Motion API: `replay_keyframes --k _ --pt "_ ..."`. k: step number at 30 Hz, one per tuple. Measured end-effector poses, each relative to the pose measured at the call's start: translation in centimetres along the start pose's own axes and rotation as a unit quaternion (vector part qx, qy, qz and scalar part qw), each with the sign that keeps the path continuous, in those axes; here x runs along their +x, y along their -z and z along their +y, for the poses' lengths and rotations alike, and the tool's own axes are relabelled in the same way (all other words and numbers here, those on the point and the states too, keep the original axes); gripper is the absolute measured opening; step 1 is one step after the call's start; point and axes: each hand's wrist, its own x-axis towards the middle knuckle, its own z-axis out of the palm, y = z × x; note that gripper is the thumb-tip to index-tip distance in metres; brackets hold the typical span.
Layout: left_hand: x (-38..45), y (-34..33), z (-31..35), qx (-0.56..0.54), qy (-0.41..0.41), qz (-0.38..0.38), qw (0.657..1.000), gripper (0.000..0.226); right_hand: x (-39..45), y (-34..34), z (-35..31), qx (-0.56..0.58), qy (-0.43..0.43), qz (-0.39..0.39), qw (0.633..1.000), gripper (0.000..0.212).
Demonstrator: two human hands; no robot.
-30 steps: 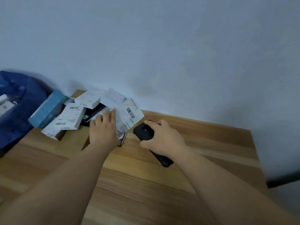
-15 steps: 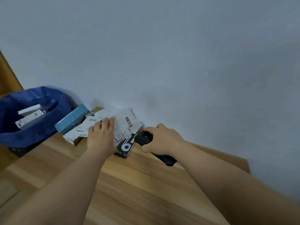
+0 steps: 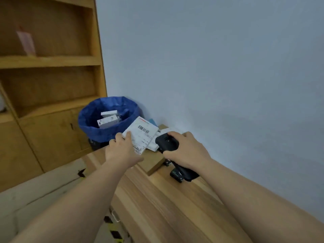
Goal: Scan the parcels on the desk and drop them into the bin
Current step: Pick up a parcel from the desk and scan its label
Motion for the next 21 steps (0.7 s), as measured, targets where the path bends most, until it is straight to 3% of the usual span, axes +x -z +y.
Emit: replay_keyframes --k 4,11,21 --pt "0.0 2.8 -5.8 -0.057 0.106 0.003 0.993 0.103 2.0 -3.4 -7.1 0.069 0.053 0.044 0.995 0.074" --pt "-1.8 5.9 -19.2 -0.157 0.274 0.096 0.944 0.105 5.9 -10.4 -20.4 0.162 0.104 0.039 0.981 0.077" --pt "-3.1 8.9 -38.7 -0.081 0.369 0.157 0.912 0.109 9.4 -23.8 -37.9 0.255 0.094 -0.015 0.962 0.078"
